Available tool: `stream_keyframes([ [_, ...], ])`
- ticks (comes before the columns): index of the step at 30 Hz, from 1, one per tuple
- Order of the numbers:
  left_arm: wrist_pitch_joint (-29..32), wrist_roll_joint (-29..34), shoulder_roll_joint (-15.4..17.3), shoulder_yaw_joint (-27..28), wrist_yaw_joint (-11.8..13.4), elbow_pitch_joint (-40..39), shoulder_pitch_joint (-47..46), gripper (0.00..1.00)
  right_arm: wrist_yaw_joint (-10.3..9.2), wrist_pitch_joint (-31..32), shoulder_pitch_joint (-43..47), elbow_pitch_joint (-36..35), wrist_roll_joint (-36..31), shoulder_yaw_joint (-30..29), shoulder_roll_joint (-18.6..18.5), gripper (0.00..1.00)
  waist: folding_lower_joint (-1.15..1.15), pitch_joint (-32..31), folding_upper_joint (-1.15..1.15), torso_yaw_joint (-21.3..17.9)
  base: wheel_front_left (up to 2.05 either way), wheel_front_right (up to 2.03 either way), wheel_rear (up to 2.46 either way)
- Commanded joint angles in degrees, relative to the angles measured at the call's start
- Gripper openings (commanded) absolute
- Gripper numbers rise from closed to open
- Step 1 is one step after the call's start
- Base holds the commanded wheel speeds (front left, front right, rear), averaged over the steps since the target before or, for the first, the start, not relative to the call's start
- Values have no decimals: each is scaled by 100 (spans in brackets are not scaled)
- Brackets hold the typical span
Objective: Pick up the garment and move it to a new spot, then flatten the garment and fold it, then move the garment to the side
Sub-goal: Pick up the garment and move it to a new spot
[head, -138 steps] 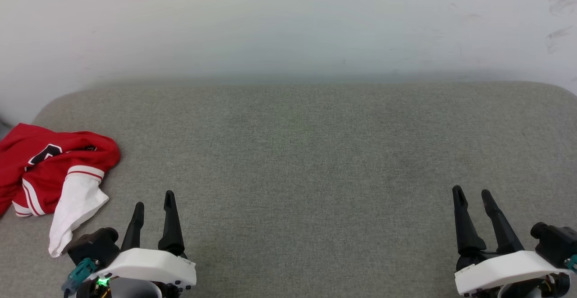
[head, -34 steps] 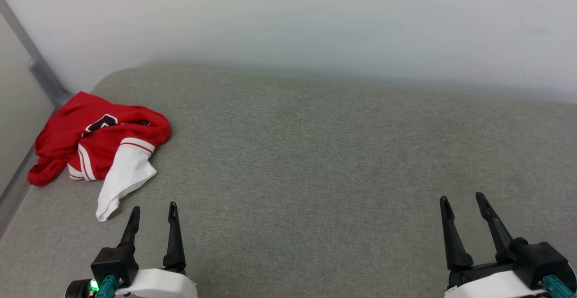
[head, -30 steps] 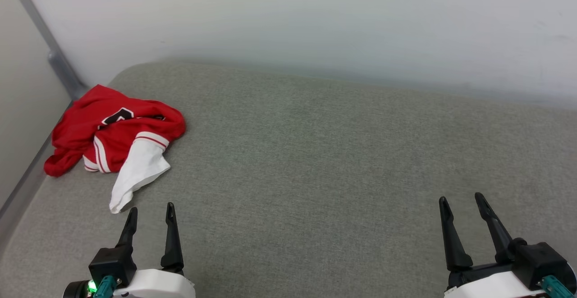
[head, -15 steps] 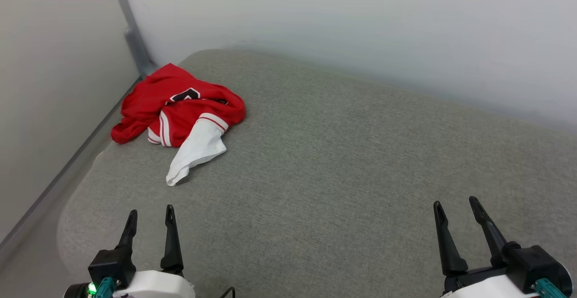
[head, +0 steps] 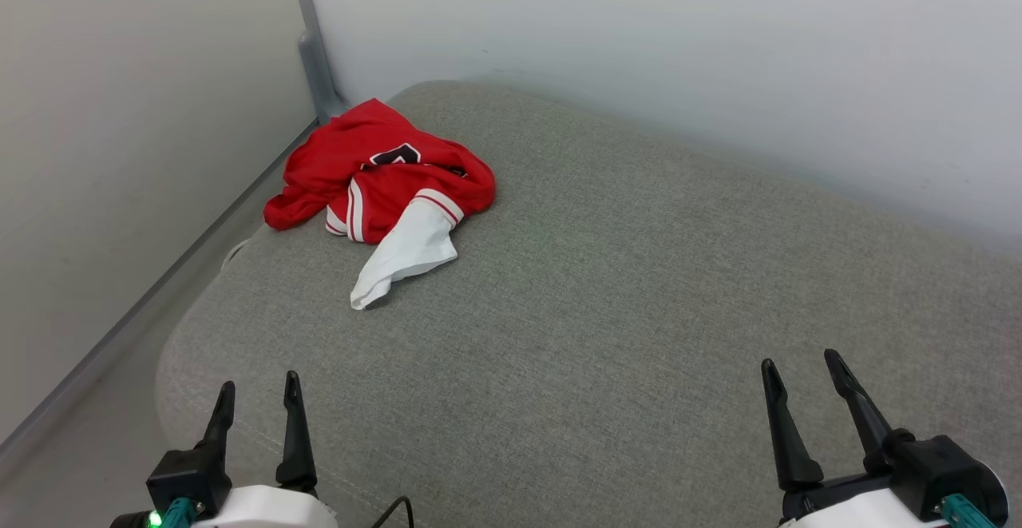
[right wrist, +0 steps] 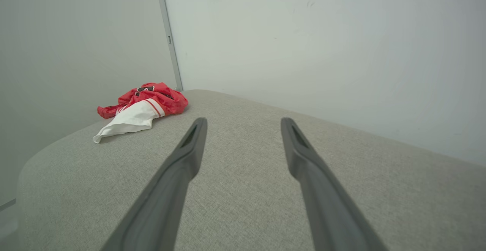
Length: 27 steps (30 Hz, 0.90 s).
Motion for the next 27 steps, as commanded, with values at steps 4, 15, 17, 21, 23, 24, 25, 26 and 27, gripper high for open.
stream_keyframes([
  [4, -14, -34, -3, 85, -45, 48, -54, 100, -4, -14, -15, 0, -27, 29, -1, 100, 0, 31, 0, -4, 0, 0, 0],
  [15, -14, -251, 291, 1006, -655, 257, -1641, 100, -4, -15, -426, -175, -466, 14, -1, 100, 0, 772, 0, -392, 0, 0, 0],
  [17, -14, -333, 483, 1135, -745, 322, -2069, 100, -4, -14, -509, -214, -576, -26, -2, 100, 0, 961, 0, -493, 0, 0, 0],
  [21, -14, -678, 798, 1383, -844, 413, -2861, 100, -4, -14, -641, -307, -762, -98, -5, 100, 0, 1348, 0, -667, 0, 0, 0],
  [23, -14, -800, 960, 1360, -868, 522, -3254, 100, -4, -14, -679, -359, -833, -147, -56, 100, 0, 1539, 0, -725, 0, 0, 0],
  [24, -14, -875, 1055, 1356, -870, 586, -3473, 100, -4, -14, -708, -382, -860, -168, -90, 100, 0, 1642, 0, -750, 0, 0, 0],
  [25, -14, -946, 1154, 1312, -869, 658, -3658, 100, -4, -14, -746, -409, -877, -179, -117, 100, 0, 1735, 0, -771, 0, 0, 0],
  [26, -14, -1008, 1264, 1206, -871, 779, -3829, 100, -4, -14, -781, -437, -888, -197, -147, 100, 0, 1808, 0, -787, 0, 0, 0],
  [27, -14, -1081, 1402, 1090, -872, 898, -3992, 100, -4, -14, -800, -462, -905, -196, -171, 100, 0, 1887, 0, -809, 0, 0, 0],
])
